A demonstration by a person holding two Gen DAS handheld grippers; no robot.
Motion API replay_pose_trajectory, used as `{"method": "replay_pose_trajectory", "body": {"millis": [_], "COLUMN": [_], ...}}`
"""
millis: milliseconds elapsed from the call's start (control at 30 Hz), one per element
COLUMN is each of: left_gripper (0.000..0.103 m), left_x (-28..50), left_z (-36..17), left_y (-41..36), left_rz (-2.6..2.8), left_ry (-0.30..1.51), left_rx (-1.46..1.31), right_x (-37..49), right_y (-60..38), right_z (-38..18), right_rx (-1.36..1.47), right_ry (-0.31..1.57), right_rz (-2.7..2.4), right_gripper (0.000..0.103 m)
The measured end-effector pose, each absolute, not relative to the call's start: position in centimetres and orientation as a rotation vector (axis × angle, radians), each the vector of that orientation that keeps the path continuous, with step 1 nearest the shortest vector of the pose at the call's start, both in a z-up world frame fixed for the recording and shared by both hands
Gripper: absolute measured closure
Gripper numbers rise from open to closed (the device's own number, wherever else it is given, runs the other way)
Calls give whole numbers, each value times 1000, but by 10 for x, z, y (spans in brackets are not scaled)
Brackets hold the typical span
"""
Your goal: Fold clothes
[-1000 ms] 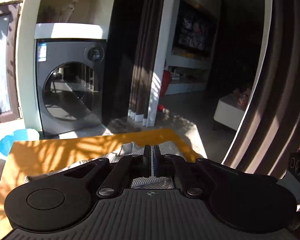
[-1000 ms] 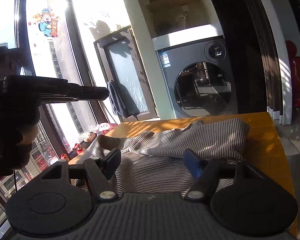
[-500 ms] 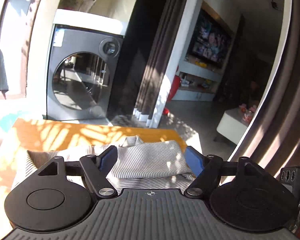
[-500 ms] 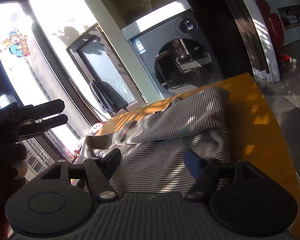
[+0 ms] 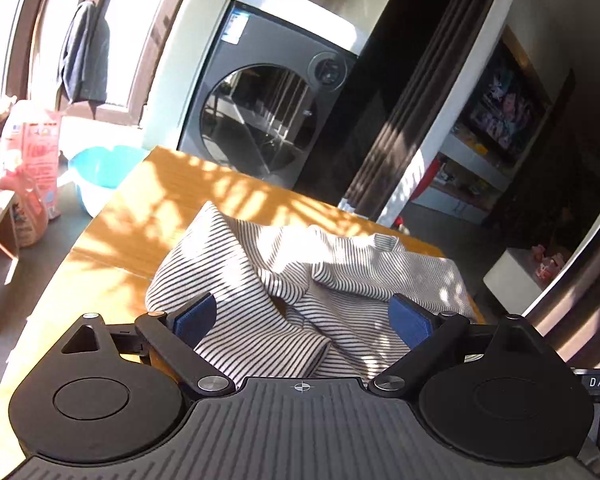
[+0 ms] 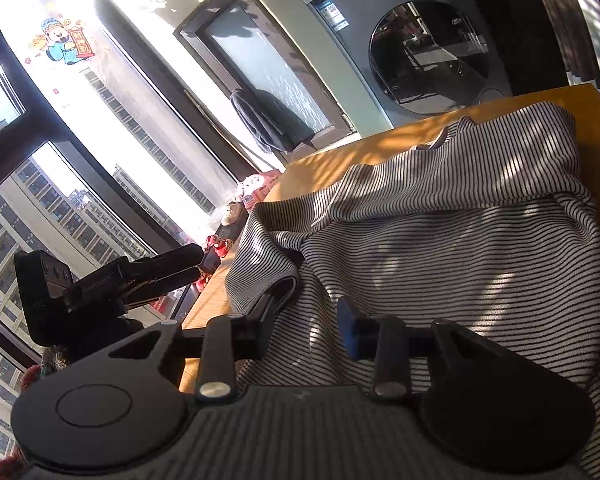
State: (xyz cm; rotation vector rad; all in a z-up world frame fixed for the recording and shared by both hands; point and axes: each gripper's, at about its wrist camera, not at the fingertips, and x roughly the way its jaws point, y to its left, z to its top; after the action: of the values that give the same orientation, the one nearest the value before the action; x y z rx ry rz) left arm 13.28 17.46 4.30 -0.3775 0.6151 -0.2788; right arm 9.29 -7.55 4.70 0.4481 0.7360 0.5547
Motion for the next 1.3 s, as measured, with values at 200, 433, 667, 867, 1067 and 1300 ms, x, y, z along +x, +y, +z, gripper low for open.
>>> {"method": "replay_pose_trajectory", "body": {"millis": [200,433,667,867,1067,1300], "left_gripper": [6,6,29,88,100,93], "left_x": [128,92,105,127,122,111], "left_z": [32,37,11,-8,11,25], "left_y": [190,145,130,138,152,168], "left_rz": [-275,-362,-289,-246,-269,-282], "left_ry": [621,553,622,665,615,597], "left_rx": [-398,-21,97,73,-34,-113], "right_x": [81,78,102,120,151,166], "right_y": [-49,-11,30,36,31,67], "right_z": [62,57,44,39,16,2], "right_rx": [286,-22,-150,-99,141,-8], "right_ry": [714,654,603,626,738,687], "right_rz": [606,591,587,597,608,622], "right_gripper": [76,73,71,70,65,65]}}
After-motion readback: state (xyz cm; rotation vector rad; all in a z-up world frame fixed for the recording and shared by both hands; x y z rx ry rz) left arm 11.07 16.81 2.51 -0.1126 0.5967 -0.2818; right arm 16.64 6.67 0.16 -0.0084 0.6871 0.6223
